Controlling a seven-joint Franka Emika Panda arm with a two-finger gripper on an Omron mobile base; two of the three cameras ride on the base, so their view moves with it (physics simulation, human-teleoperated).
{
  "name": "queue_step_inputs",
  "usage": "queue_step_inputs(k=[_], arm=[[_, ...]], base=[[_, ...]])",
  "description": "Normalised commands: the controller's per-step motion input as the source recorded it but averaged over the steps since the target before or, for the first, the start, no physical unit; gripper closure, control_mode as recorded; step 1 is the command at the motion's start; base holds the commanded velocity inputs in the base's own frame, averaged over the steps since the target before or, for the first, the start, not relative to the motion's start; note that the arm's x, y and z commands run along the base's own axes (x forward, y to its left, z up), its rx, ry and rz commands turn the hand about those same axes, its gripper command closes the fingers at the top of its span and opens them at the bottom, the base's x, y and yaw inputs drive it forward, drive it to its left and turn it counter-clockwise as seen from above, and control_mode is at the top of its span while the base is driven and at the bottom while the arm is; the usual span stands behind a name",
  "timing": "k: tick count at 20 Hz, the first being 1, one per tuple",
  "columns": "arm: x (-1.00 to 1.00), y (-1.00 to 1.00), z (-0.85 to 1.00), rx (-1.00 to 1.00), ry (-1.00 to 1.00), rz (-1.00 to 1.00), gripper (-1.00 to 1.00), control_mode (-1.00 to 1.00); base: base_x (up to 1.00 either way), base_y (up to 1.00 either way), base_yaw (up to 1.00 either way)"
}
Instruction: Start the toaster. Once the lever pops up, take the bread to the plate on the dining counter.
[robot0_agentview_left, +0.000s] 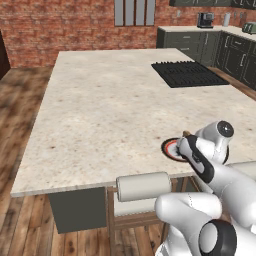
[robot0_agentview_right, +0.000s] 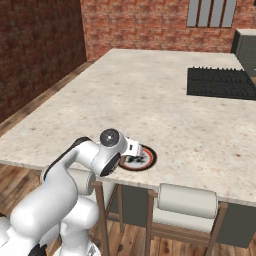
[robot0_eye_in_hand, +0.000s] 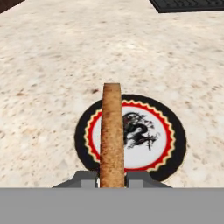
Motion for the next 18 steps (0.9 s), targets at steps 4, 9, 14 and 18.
queue_step_inputs(k=[4, 9, 14, 18], arm=[[0.11, -0.11, -0.16, 0.0, 0.0, 0.0, 1.0, -1.0], [0.13, -0.13, -0.11, 0.0, 0.0, 0.0, 1.0, -1.0], [0.16, -0.01, -0.17, 0.0, 0.0, 0.0, 1.0, -1.0], [0.0, -0.05, -0.13, 0.0, 0.0, 0.0, 1.0, -1.0]], base=[[0.0, 0.0, 0.0], [0.0, 0.0, 0.0], [0.0, 0.0, 0.0], [0.0, 0.0, 0.0]])
